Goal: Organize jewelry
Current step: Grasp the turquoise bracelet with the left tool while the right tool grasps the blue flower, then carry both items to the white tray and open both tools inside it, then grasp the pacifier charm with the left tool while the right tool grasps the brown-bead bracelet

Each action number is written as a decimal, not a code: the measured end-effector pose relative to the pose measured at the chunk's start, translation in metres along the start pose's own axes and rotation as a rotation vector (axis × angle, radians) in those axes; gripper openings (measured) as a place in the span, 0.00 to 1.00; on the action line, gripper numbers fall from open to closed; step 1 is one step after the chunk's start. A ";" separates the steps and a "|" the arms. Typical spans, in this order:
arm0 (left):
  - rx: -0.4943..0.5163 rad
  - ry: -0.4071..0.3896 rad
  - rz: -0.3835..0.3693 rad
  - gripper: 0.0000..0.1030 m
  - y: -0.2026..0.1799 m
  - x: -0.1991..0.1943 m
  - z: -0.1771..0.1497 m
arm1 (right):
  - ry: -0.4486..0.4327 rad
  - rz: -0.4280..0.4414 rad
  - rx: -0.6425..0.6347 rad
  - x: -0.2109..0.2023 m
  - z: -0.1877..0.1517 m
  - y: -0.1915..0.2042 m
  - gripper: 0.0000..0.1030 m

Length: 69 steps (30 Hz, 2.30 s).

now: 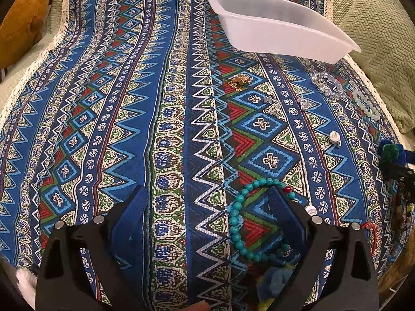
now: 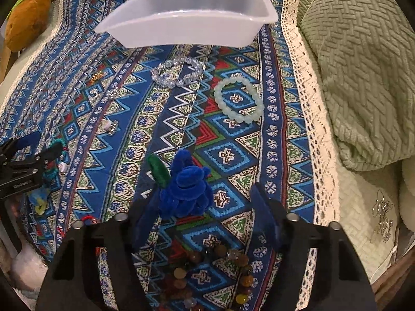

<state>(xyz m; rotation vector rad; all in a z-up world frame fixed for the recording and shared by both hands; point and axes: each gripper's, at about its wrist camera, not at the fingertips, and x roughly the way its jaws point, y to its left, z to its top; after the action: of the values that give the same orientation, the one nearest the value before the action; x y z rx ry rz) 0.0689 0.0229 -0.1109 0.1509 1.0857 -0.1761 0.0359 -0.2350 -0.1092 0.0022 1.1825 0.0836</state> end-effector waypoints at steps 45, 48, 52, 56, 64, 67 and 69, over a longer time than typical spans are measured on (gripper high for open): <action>0.081 -0.125 -0.117 0.06 -0.042 -0.027 0.235 | -0.211 0.057 -0.013 -0.035 0.223 -0.032 0.27; 0.085 -0.109 -0.115 0.63 -0.042 -0.007 0.243 | -0.212 0.073 0.014 -0.026 0.230 -0.038 0.32; 0.102 -0.111 -0.100 0.71 -0.039 -0.002 0.240 | -0.225 0.070 0.006 -0.027 0.229 -0.041 0.57; 0.082 -0.107 -0.098 0.71 -0.029 -0.009 0.230 | -0.234 0.095 0.022 -0.042 0.217 -0.043 0.57; 0.150 -0.156 -0.172 0.71 -0.027 -0.069 0.155 | -0.185 0.094 -0.048 -0.083 0.117 -0.033 0.57; 0.191 -0.136 -0.182 0.71 -0.025 -0.084 0.103 | -0.134 0.106 -0.062 -0.086 0.067 -0.027 0.57; 0.219 -0.116 -0.184 0.71 -0.025 -0.088 0.075 | -0.103 0.108 -0.061 -0.085 0.037 -0.025 0.57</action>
<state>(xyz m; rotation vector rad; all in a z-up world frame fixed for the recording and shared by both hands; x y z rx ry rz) 0.0884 -0.0111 0.0009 0.2343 0.9628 -0.4645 0.0396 -0.2645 -0.0175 0.0166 1.0758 0.2126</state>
